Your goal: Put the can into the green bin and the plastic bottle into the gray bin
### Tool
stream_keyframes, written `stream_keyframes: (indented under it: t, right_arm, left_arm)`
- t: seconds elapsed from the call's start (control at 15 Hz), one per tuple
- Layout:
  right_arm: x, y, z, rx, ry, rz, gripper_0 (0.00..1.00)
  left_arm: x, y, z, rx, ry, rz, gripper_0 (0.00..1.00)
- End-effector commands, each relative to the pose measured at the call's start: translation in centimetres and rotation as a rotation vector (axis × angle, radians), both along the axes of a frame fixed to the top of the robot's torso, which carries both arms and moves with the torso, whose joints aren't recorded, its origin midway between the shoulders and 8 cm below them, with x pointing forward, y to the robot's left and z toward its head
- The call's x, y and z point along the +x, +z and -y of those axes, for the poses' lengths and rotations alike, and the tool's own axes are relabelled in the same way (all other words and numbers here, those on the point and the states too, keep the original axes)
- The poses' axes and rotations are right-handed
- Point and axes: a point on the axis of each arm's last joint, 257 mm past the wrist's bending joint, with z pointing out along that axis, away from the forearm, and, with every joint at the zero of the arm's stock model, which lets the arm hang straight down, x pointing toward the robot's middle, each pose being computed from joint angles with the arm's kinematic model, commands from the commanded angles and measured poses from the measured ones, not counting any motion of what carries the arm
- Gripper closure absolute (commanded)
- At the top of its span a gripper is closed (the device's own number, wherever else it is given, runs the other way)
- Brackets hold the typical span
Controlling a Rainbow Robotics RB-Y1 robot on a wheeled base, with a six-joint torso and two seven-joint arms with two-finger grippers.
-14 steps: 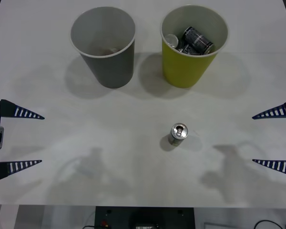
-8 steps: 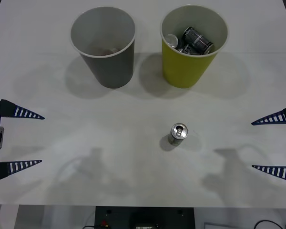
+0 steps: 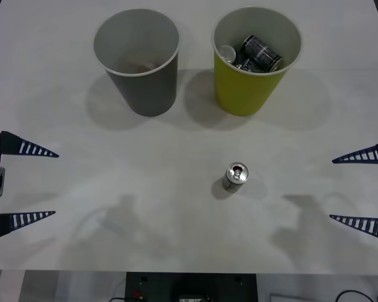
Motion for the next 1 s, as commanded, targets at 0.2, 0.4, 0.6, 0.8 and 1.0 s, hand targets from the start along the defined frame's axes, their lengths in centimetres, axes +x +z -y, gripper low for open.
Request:
stream_keyframes:
  t: [0.2, 0.4, 0.6, 0.8, 1.0]
  right_arm:
    - [0.2, -0.4, -0.3, 0.052, -0.006, 0.025, 0.0]
    - [0.2, -1.0, 0.1, 0.065, 0.011, 0.053, 0.0]
    - [0.5, -2.5, 0.5, 0.112, 0.04, 0.046, 0.0]
    - [1.3, -3.8, 0.2, 0.161, 0.061, 0.049, 0.0]
    - [2.3, -4.9, -0.5, 0.223, 0.068, 0.049, 0.0]
  left_arm:
    - [0.0, 0.0, 0.0, 0.0, 0.0, 0.0, 0.0]
    - [0.0, 0.0, 0.0, 0.0, 0.0, 0.0, 0.0]
    - [0.0, 0.0, 0.0, 0.0, 0.0, 0.0, 0.0]
    - [0.0, 0.0, 0.0, 0.0, 0.0, 0.0, 0.0]
    - [0.0, 0.0, 0.0, 0.0, 0.0, 0.0, 0.0]
